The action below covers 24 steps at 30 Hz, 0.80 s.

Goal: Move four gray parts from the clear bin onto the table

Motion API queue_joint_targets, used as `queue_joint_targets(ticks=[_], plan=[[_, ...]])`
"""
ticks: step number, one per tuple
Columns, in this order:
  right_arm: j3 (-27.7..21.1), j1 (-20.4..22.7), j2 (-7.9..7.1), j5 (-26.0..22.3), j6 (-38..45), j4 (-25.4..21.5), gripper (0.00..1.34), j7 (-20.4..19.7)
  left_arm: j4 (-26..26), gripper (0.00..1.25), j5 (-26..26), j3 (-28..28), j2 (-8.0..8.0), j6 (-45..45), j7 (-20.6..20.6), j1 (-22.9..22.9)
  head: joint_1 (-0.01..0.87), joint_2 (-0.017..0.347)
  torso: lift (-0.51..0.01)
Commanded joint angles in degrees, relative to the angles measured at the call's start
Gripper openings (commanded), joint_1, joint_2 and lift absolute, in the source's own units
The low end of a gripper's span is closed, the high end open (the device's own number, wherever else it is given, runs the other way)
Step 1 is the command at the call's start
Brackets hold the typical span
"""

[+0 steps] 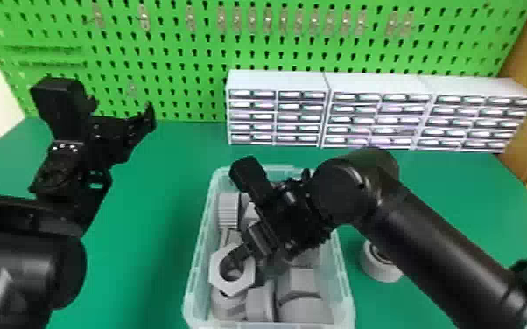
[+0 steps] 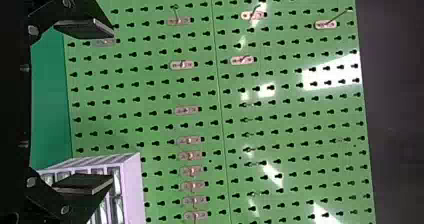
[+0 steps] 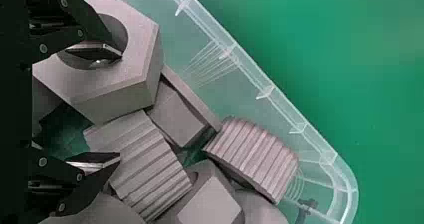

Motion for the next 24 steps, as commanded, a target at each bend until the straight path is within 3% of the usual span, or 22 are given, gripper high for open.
queue_joint_targets(ticks=[1, 24], plan=[[0.59, -0.44, 0.09, 0.5, -0.27, 0.08, 0.81, 0.26, 0.05, 1.0, 0.18, -0.22, 0.33, 0.0, 0.0, -0.18, 0.678, 0.034, -0.05], [1.73, -0.36, 1.14, 4.8, -1.77, 2.54, 0.81, 5.18, 0.4, 1.0, 0.7, -1.1, 1.13, 0.0, 0.0, -0.97, 0.678, 0.034, -0.05]])
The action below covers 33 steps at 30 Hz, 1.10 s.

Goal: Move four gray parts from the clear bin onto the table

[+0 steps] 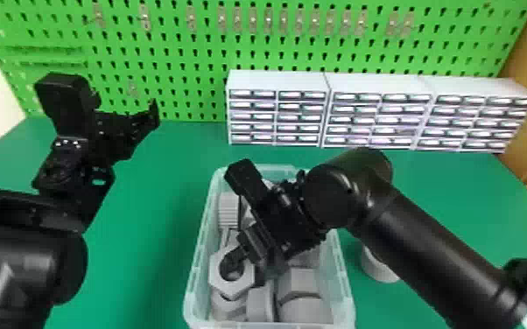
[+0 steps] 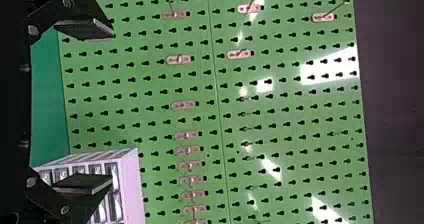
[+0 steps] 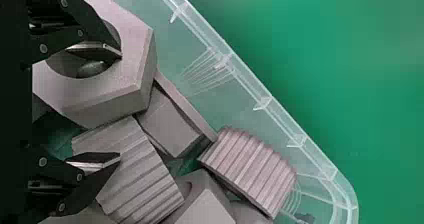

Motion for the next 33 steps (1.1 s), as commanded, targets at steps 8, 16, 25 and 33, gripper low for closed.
queue_joint_targets(ticks=[8, 16, 25, 33], plan=[[0.79, 0.13, 0.5, 2.32, -0.9, 1.61, 0.8, 1.69, 0.09, 1.0, 0.21, -0.09, 0.05, 0.0, 0.0, -0.12, 0.678, 0.034, -0.05], [0.88, 0.04, 0.5, 2.32, -0.9, 1.7, 0.8, 2.04, 0.09, 1.0, 0.29, -0.09, 0.23, 0.0, 0.0, -0.12, 0.678, 0.034, -0.05], [0.88, 0.13, 0.59, 2.32, -1.17, 1.79, 0.8, 2.21, 0.09, 1.0, 0.38, -0.35, 0.31, 0.0, 0.0, -0.12, 0.678, 0.034, -0.05], [1.06, 0.22, 0.68, 2.32, -1.34, 2.75, 0.8, 2.83, 0.27, 1.0, 0.38, -0.71, 0.4, 0.0, 0.0, -0.47, 0.678, 0.034, -0.05]])
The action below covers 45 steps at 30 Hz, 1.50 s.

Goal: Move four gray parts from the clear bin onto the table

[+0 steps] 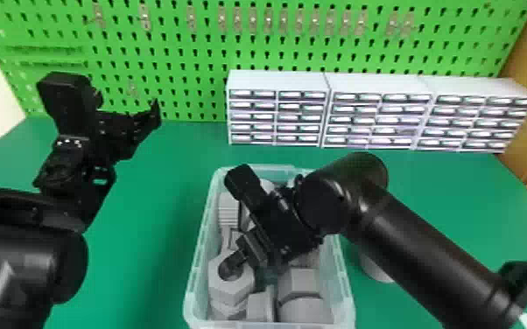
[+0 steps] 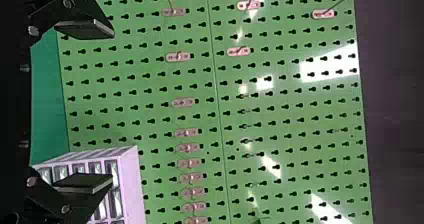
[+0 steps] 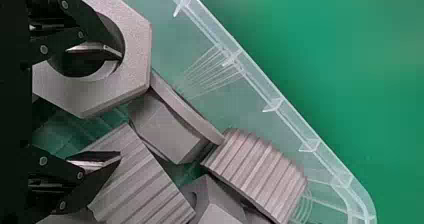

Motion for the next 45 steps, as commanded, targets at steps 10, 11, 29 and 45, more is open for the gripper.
queue_joint_targets(ticks=[10, 11, 29, 45], plan=[[0.47, 0.11, 0.02, 0.44, -0.53, 1.3, 0.8, 0.88, 0.21, 1.0, 0.07, -0.27, 0.01, 0.0, 0.08, -0.43, 0.678, 0.034, -0.05], [0.47, 0.11, 0.02, 0.44, -0.61, 1.48, 0.79, 0.97, 0.21, 1.0, -0.02, -0.27, 0.01, 0.0, 0.08, -0.43, 0.678, 0.034, -0.05], [0.91, 0.98, 0.2, 3.95, -2.37, 1.56, 0.3, 2.99, 0.3, 1.0, -0.02, -0.62, 0.01, 0.0, -0.01, -0.52, 0.678, 0.034, -0.05], [-0.67, 1.34, 0.02, 8.35, -2.11, -2.48, 0.29, 3.08, 0.3, 1.0, -0.02, -0.71, -0.08, 0.0, -0.01, 0.09, 0.678, 0.034, -0.05]])
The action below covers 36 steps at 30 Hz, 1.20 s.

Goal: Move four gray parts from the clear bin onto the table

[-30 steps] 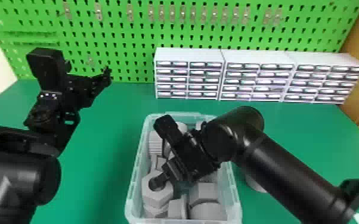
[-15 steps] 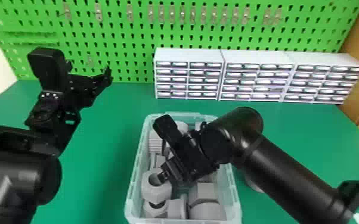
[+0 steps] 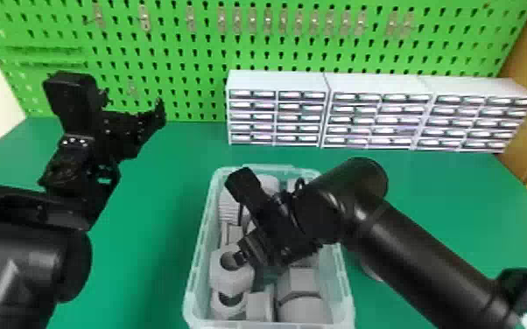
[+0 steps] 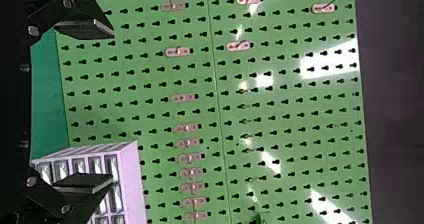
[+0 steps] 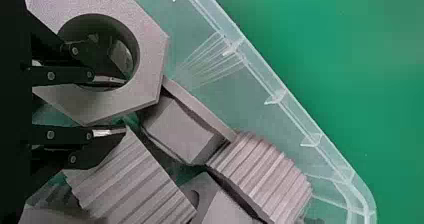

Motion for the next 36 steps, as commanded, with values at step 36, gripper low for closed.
queue_joint_targets(ticks=[36], plan=[[-20.15, 8.55, -0.53, 20.65, 8.75, -22.08, 0.29, 0.0, -0.35, 1.0, 0.18, 0.65, -1.32, 0.0, -0.04, 2.29, 0.678, 0.034, -0.05]])
